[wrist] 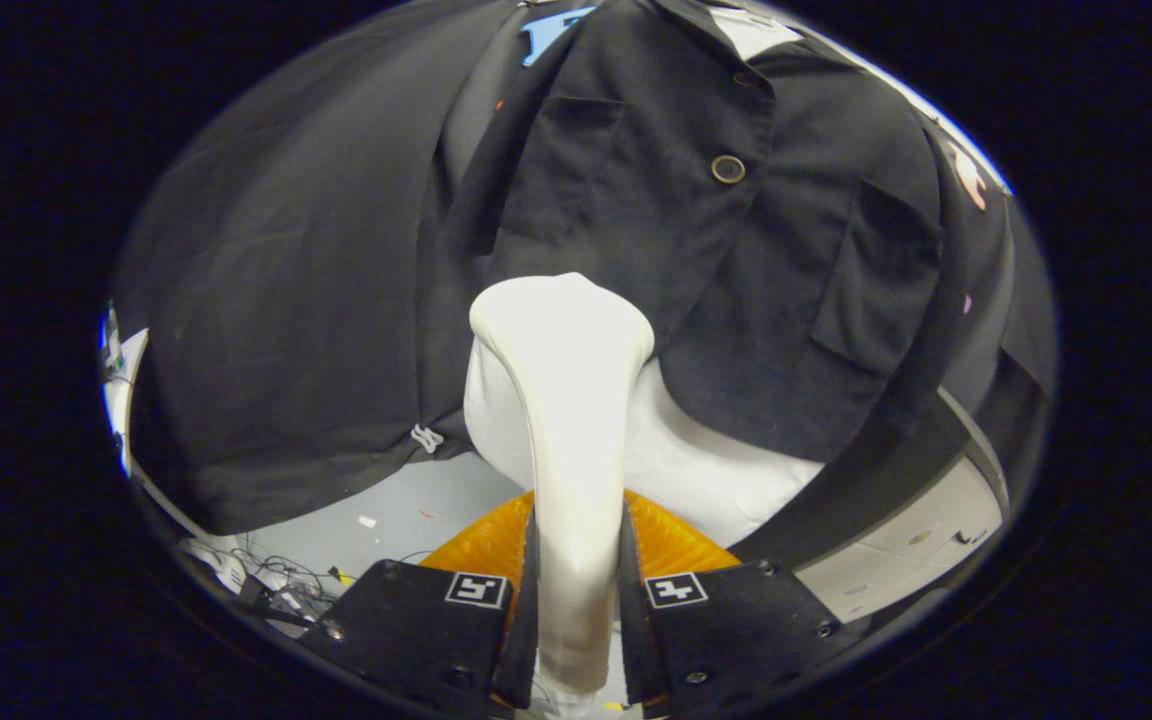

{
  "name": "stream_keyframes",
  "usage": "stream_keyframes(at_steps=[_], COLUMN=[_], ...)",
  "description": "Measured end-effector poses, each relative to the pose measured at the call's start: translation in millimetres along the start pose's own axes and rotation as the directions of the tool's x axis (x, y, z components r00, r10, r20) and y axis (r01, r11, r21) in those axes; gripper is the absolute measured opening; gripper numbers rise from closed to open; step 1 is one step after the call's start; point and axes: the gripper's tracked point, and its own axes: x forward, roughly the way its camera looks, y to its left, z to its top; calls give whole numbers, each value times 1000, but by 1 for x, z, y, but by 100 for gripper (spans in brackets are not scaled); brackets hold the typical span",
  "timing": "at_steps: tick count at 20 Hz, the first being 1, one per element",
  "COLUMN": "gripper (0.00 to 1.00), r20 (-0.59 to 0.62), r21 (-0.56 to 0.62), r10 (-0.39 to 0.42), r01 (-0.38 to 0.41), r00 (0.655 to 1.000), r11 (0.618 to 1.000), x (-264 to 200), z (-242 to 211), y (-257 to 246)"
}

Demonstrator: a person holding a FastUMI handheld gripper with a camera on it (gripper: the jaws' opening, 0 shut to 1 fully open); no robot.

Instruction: Iron the clothes twice with a garment steamer, once on the left side and once on the right side.

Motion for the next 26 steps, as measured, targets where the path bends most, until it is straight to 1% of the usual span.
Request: stream_keyframes(at_steps=[3, 6, 8, 12, 16, 18, 19, 21, 23, 26], gripper=[37, 37, 37, 37, 37, 37, 37, 37, 37, 37], r20=[34, 55, 59, 38, 19, 18, 16, 20, 29, 29], r21=[81, 172, 224, 313, 350, 384, 405, 430, 437, 428], r10=[-28, -84, -131, -245, -369, -412, -425, -430, -424, -395], r01=[25, 73, 115, 222, 339, 374, 382, 381, 370, 346], r00=[999, 995, 990, 969, 929, 911, 905, 902, 905, 918], r11=[996, 982, 968, 924, 873, 844, 831, 819, 820, 835], x=[-34, -87, -125, -196, -251, -277, -288, -307, -319, -340], z=[-2, -17, -28, -64, -96, -106, -113, -125, -139, -159], y=[-22, -56, -88, -143, -206, -231, -243, -265, -284, -316])
